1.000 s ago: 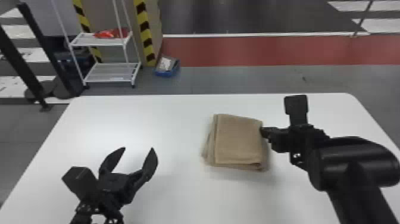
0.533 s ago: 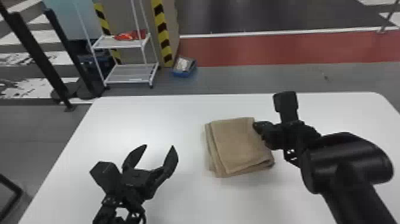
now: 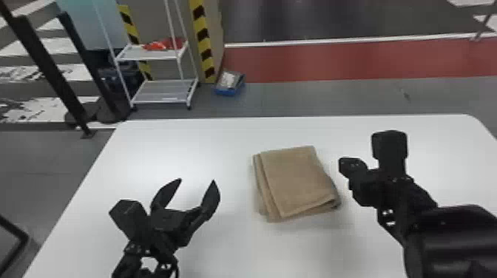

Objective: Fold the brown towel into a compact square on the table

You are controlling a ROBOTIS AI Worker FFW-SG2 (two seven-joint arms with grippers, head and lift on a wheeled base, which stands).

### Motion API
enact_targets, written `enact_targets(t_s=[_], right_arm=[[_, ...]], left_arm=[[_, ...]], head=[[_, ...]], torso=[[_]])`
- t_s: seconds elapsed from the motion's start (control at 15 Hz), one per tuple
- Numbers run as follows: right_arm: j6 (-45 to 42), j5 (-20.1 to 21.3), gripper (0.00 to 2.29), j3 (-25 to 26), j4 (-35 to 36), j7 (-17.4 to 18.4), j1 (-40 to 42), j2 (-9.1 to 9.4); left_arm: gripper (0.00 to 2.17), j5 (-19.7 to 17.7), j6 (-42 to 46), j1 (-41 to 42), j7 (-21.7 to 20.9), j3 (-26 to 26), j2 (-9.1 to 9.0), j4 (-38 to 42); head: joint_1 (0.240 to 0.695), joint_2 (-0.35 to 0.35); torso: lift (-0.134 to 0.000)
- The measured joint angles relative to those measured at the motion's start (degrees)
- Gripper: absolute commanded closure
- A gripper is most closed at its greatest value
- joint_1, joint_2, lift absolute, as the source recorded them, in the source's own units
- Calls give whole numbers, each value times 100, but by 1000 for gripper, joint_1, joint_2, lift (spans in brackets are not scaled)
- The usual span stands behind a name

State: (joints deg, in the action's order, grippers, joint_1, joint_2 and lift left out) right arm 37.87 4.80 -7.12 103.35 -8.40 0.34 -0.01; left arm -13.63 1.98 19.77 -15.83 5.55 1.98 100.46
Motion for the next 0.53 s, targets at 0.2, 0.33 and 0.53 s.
enact_targets(t_s=[0.2, 0.33, 0.53], right_arm=[[-1537, 160, 215, 155, 1284, 212, 1333, -15], [-2257, 276, 87, 170, 1985, 480, 2255, -17], [-3184, 469, 87, 55, 2244, 900, 3147, -13]], left_arm=[[80, -46, 1, 4, -8, 60, 11, 30], [76, -67, 14, 44, 0, 116, 10, 83], [76, -93, 35, 288, 16, 337, -28, 319]], head=[[695, 92], [695, 90], [695, 117]], torso=[[-118], [-118], [-118]])
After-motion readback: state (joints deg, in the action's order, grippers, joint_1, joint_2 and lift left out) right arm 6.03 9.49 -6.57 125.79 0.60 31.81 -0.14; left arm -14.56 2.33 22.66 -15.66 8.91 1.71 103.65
